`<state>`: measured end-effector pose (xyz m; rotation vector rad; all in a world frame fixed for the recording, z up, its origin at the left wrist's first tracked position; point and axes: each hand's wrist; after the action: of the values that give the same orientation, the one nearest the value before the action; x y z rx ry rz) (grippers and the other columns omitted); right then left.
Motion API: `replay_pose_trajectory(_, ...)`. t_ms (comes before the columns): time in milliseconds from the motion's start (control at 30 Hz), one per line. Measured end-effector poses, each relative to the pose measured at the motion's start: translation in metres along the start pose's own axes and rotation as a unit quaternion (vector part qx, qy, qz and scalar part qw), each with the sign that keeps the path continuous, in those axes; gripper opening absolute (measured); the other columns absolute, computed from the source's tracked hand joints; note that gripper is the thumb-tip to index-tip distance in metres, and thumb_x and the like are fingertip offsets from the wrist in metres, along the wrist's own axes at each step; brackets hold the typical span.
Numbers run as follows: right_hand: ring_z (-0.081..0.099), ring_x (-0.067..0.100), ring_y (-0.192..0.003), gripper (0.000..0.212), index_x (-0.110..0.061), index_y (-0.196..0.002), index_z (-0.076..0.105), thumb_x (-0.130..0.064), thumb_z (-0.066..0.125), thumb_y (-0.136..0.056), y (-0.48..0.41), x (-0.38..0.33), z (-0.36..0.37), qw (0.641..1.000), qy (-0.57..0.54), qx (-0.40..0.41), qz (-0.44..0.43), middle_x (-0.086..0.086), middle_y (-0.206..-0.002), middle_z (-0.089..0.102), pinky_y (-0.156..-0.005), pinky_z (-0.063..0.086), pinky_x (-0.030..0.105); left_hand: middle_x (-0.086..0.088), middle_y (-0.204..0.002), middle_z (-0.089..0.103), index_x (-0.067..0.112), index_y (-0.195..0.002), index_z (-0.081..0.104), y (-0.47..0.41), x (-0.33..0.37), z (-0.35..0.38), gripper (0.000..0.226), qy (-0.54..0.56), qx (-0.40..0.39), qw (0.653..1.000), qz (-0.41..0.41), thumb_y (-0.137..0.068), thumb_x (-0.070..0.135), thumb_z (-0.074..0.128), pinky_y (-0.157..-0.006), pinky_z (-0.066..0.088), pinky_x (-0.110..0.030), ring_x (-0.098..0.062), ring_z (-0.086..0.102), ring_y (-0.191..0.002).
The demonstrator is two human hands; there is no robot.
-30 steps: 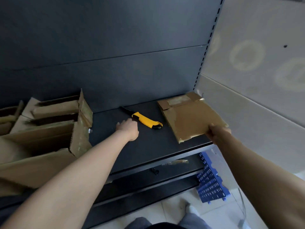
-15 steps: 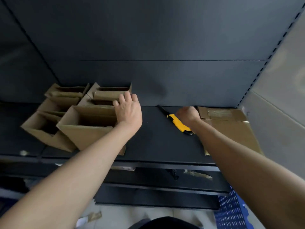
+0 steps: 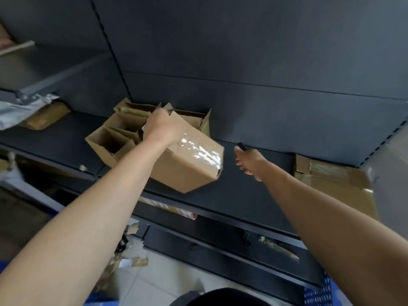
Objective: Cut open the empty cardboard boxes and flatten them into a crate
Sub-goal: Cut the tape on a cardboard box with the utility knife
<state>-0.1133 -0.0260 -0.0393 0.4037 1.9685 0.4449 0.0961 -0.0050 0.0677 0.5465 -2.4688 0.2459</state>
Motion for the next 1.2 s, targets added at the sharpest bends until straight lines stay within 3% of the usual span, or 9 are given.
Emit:
replay_pose_trajectory(133, 0.052, 0.02, -0.064, 0.056, -0.02, -0.079, 0.056, -0.074, 0.04, -0.083, 0.011, 0.005, -0.023, 0.969, -0.207, -0.094, 0.093, 0.002, -0.074, 0.059, -0.058, 0.045, 0.029, -0.001, -0.116, 0.058, 0.012, -0.13, 0.05, -0.002, 0.01, -0.02, 0.051, 0.246, -0.069, 0.959, -0.121, -0.084, 0.029, 0.067, -0.076, 0.046, -0.034, -0.022, 0.057, -0.097)
replay_pose_trajectory(267, 0.07, 0.03, -0.095, 0.074, -0.021, -0.102, 0.075, -0.082, 0.044, -0.073, 0.01, 0.016, -0.057, 0.935, -0.292, -0.19, 0.073, 0.009, -0.103, 0.073, -0.08, 0.056, 0.046, -0.005, -0.119, 0.062, 0.012, -0.124, 0.057, 0.008, -0.002, 0.0, 0.047, 0.379, -0.147, 0.893, -0.193, -0.083, 0.032, 0.068, -0.096, 0.047, -0.042, -0.025, 0.059, -0.106)
replay_pose_trajectory(533, 0.072, 0.031, -0.085, 0.04, -0.013, -0.11, 0.062, -0.037, 0.072, -0.08, 0.013, 0.025, -0.101, 0.961, -0.187, -0.193, 0.061, 0.011, -0.107, 0.069, -0.067, 0.058, 0.043, -0.018, -0.119, 0.057, 0.003, -0.125, 0.052, 0.037, -0.025, 0.087, 0.032, 0.227, -0.192, 0.933, -0.201, -0.1, 0.018, 0.039, -0.089, 0.048, -0.04, -0.031, 0.055, -0.102)
replay_pose_trajectory(700, 0.069, 0.034, -0.09, 0.043, -0.011, -0.107, 0.062, -0.046, 0.067, -0.083, 0.014, 0.011, -0.09, 0.983, -0.111, -0.115, 0.087, 0.012, -0.114, 0.066, -0.065, 0.058, 0.047, -0.013, -0.118, 0.062, 0.015, -0.124, 0.053, 0.026, -0.016, 0.079, 0.083, 0.356, -0.286, 0.852, -0.257, -0.071, 0.079, 0.051, -0.091, 0.05, -0.049, -0.033, 0.06, -0.106)
replay_pose_trajectory(833, 0.064, 0.039, -0.095, 0.061, -0.008, -0.109, 0.053, -0.065, 0.049, -0.086, 0.001, 0.011, -0.084, 0.985, -0.12, -0.061, 0.109, 0.015, -0.108, 0.06, -0.069, 0.056, 0.042, -0.006, -0.143, 0.043, 0.017, -0.134, 0.049, 0.02, -0.01, 0.078, 0.08, 0.239, -0.296, 0.918, -0.11, -0.073, 0.065, 0.065, -0.102, 0.035, -0.039, -0.028, 0.043, -0.127)
replay_pose_trajectory(933, 0.059, 0.027, -0.084, 0.039, -0.008, -0.096, 0.057, -0.046, 0.046, -0.096, -0.014, 0.025, -0.082, 0.993, -0.056, 0.001, 0.104, 0.01, -0.092, 0.056, -0.067, 0.047, 0.032, -0.008, -0.142, 0.04, 0.009, -0.138, 0.036, 0.019, -0.005, 0.092, 0.071, 0.139, -0.201, 0.969, -0.028, -0.085, 0.046, 0.064, -0.09, 0.037, -0.034, -0.027, 0.043, -0.125)
replay_pose_trajectory(1000, 0.06, 0.031, -0.101, 0.027, -0.005, -0.106, 0.061, -0.028, 0.059, -0.092, -0.03, 0.042, -0.083, 0.995, 0.015, 0.054, 0.078, 0.015, -0.102, 0.061, -0.079, 0.048, 0.035, -0.01, -0.131, 0.046, 0.011, -0.124, 0.043, 0.022, 0.0, 0.092, 0.054, 0.072, -0.101, 0.992, 0.027, -0.085, 0.043, 0.064, -0.08, 0.04, -0.033, -0.027, 0.049, -0.114)
replay_pose_trajectory(1100, 0.056, 0.031, -0.118, 0.046, 0.0, -0.123, 0.058, -0.026, 0.068, -0.086, -0.048, 0.062, -0.079, 0.988, 0.145, 0.048, 0.032, 0.017, -0.126, 0.059, -0.093, 0.046, 0.036, -0.006, -0.117, 0.051, 0.017, -0.099, 0.053, 0.027, 0.006, 0.091, 0.031, -0.057, -0.006, 0.984, 0.169, -0.088, 0.046, 0.058, -0.081, 0.042, -0.037, -0.025, 0.049, -0.105)
replay_pose_trajectory(1200, 0.05, 0.028, -0.125, 0.068, -0.005, -0.136, 0.049, -0.031, 0.075, -0.08, -0.06, 0.075, -0.069, 0.977, 0.214, 0.018, 0.001, 0.014, -0.137, 0.052, -0.099, 0.041, 0.033, -0.003, -0.117, 0.049, 0.021, -0.104, 0.055, 0.033, 0.01, 0.096, 0.051, -0.146, -0.066, 0.963, 0.215, -0.084, 0.066, 0.045, -0.087, 0.037, -0.041, -0.024, 0.043, -0.113)
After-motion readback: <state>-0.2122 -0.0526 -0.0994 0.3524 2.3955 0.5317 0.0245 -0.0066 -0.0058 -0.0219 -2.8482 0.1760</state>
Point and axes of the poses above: each hand's wrist, its own y-axis away from the middle knuckle, its own z-axis out of the palm, x = y × z
